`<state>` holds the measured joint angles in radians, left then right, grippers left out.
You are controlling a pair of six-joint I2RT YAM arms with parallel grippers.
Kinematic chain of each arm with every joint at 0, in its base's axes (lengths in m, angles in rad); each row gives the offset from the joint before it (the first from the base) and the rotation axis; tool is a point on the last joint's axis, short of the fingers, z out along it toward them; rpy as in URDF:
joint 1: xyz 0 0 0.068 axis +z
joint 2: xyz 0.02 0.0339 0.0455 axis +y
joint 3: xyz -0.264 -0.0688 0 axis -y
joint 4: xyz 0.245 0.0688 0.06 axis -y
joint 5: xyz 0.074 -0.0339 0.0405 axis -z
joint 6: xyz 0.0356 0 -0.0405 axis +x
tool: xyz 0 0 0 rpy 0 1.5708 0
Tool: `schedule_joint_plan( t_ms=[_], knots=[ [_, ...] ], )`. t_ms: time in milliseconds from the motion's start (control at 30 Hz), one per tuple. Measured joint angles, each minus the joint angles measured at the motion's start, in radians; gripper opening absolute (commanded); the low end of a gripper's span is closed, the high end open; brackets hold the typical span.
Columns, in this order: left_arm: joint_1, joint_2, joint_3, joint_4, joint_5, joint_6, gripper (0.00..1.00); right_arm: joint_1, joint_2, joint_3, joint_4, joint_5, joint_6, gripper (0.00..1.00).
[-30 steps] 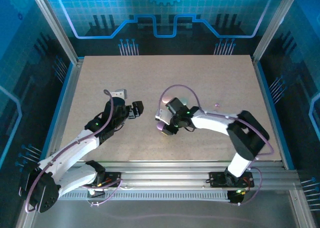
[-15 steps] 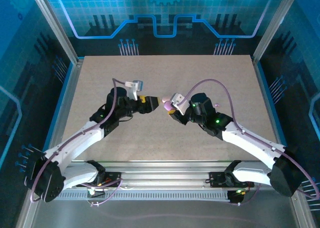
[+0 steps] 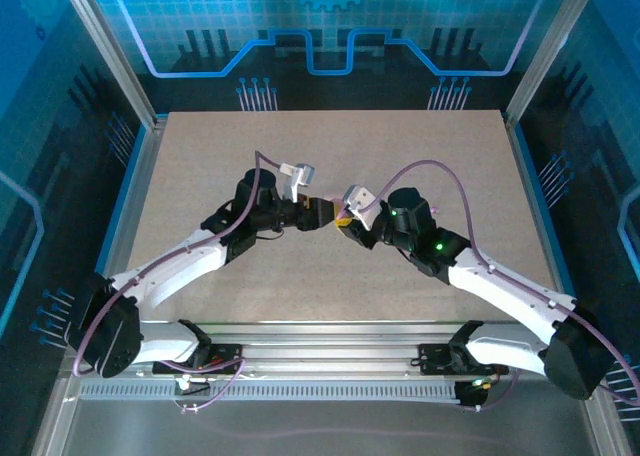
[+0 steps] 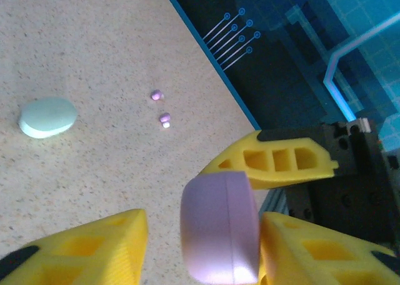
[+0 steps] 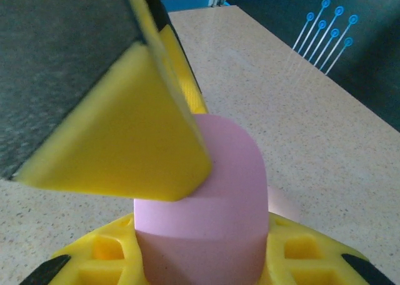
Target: Insert the wireless bluetooth earbuds into the charging case
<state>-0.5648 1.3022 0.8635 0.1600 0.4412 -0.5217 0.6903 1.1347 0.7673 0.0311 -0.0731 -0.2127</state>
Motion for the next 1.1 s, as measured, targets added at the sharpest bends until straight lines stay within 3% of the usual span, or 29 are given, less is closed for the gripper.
schedule_joint_plan(
  t_ms=[167,433,700,967,1100],
  knots=[
    [-0.005,0.019,0.006,0.033,0.029,-0.039,0.18,-0.004,-0.009,-0.011,0.005,-0.001,-0.014,0.33],
    [-0.011,0.023,0.012,0.103,0.063,-0.143,0.16,-0.012,-0.107,-0.103,0.126,0.008,-0.056,0.57],
    [-0.010,0.023,-0.032,0.251,0.062,-0.317,0.16,-0.139,-0.160,-0.159,0.241,-0.177,-0.059,0.55],
    [-0.010,0.023,-0.036,0.303,0.079,-0.395,0.16,-0.155,-0.142,-0.154,0.293,-0.253,-0.052,0.53],
    [-0.010,0.023,-0.037,0.317,0.084,-0.401,0.17,-0.157,-0.130,-0.150,0.314,-0.272,-0.032,0.47]
  ],
)
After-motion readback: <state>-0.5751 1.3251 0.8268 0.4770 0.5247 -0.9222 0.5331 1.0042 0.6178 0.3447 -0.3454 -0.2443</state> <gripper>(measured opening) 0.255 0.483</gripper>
